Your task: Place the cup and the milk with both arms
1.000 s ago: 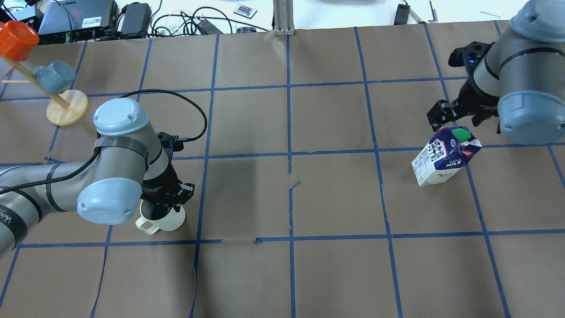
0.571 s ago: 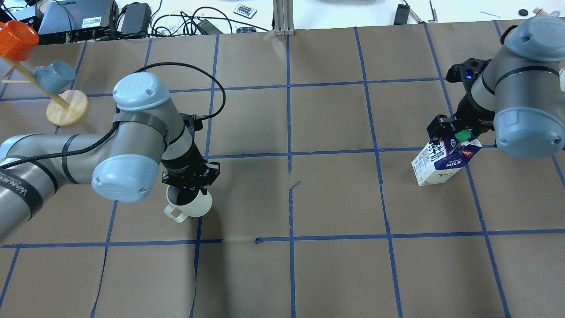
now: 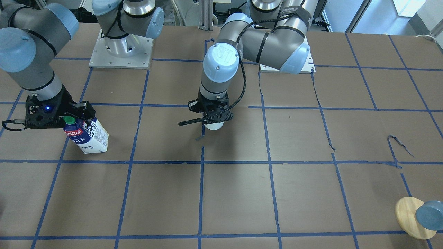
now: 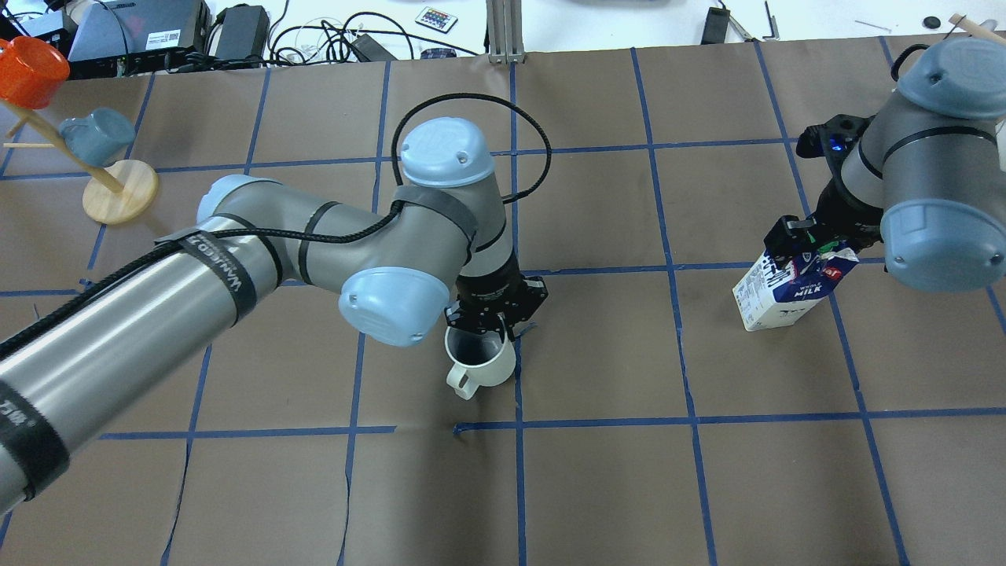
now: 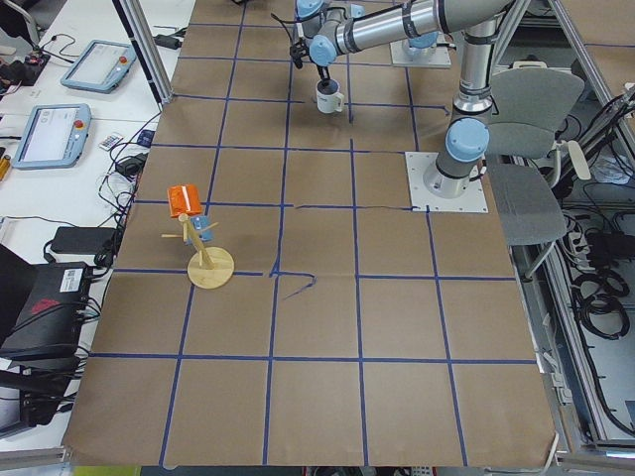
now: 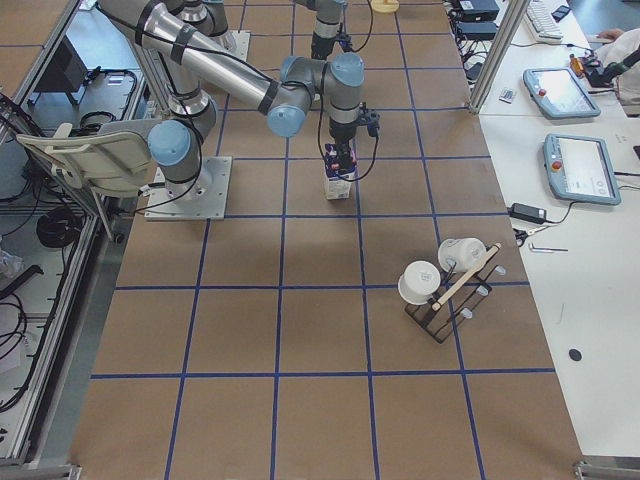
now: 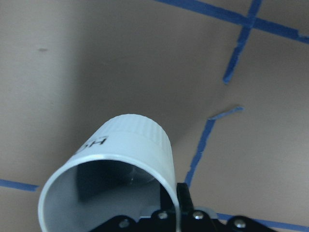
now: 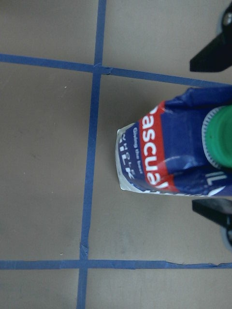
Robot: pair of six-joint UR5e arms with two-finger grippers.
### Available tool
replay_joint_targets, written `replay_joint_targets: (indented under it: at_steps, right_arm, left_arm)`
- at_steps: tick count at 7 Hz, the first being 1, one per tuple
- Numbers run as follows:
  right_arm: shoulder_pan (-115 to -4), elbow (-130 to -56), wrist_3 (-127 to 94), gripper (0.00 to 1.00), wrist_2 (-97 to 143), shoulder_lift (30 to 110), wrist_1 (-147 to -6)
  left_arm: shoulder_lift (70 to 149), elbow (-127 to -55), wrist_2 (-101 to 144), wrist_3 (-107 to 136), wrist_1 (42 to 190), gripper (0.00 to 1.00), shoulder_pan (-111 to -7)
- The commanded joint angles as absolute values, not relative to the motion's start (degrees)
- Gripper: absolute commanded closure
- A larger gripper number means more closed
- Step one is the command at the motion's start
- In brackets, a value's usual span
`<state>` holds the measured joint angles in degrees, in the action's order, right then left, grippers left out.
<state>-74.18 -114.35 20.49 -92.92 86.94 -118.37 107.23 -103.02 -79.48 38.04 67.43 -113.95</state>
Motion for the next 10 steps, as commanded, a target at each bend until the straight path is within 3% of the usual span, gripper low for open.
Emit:
replay_joint_targets:
  at_steps: [1, 2, 4, 7, 10]
  right_arm:
    - [-74.18, -114.35, 21.78, 0.32, -93.07, 87.01, -118.04]
    - [-74.18, -114.35, 25.02, 0.46, -93.25, 87.01, -117.95]
    - [-74.18, -114.26, 24.87, 0.60, -92.64, 87.01, -118.21]
    - [-74.35, -110.85, 23.91, 0.63, -90.46, 87.19, -117.25]
    - [-80.99, -107.32, 10.78, 0.66, -85.87, 87.89, -114.43]
  left_arm:
    - [109.51, -101.78, -78.83, 41.13, 66.45, 0.03, -117.07]
    - [109.77, -101.69, -78.92, 40.78, 66.53, 0.00, -116.98]
    - [107.07, -98.47, -84.16, 36.94, 67.58, 0.00, -115.76]
    - [101.28, -88.26, -85.33, 23.18, 85.65, 0.00, -107.51]
    - [92.31, -87.44, -87.98, 13.73, 92.09, 0.00, -102.85]
